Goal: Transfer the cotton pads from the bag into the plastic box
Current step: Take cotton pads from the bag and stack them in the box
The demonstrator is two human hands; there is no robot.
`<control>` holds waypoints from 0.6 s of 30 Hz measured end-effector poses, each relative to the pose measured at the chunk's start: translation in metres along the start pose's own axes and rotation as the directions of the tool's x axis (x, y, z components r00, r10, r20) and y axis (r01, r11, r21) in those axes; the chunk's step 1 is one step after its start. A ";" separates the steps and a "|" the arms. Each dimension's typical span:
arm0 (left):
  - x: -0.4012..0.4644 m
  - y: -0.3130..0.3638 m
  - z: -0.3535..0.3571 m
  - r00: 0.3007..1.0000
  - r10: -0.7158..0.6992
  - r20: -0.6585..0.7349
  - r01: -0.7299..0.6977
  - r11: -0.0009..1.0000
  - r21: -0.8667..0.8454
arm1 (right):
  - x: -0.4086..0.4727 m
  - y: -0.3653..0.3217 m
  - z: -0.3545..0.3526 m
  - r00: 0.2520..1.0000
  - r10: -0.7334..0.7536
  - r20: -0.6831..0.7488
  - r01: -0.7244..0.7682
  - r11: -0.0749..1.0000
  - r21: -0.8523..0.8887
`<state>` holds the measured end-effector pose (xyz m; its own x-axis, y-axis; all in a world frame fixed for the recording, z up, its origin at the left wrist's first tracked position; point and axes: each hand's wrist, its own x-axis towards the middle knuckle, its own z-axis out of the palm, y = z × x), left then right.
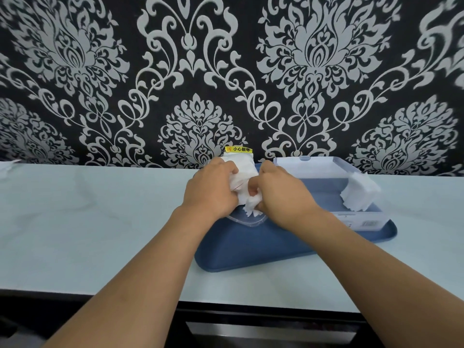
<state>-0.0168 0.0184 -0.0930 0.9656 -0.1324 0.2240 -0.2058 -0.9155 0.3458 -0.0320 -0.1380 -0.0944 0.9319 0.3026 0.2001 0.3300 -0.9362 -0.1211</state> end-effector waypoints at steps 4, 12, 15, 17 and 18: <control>0.001 0.001 0.000 1.000 -0.025 -0.015 0.025 0.999 0.027 | -0.012 0.008 -0.005 0.996 -0.064 -0.068 0.079 0.968 0.240; 0.000 -0.005 -0.007 0.990 0.025 0.135 -0.014 0.996 -0.083 | -0.022 0.024 -0.029 0.969 0.238 0.067 -0.142 0.312 0.940; -0.009 0.008 -0.026 0.986 0.109 0.126 -0.058 0.933 -0.356 | -0.024 0.032 -0.036 0.943 0.249 0.222 -0.260 0.128 0.957; -0.015 0.025 -0.034 0.993 0.072 0.089 0.007 0.739 -0.674 | -0.026 0.034 -0.038 0.947 0.200 0.251 -0.280 0.133 0.951; -0.017 0.031 -0.034 0.994 0.035 0.106 0.059 0.638 -0.768 | -0.026 0.035 -0.038 0.952 0.179 0.249 -0.277 0.150 0.949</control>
<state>-0.0452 0.0048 -0.0550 0.9692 -0.2037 0.1383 -0.1962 -0.2998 0.9336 -0.0506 -0.1858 -0.0669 0.9836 0.1649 -0.0738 -0.0657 -0.0541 -0.9964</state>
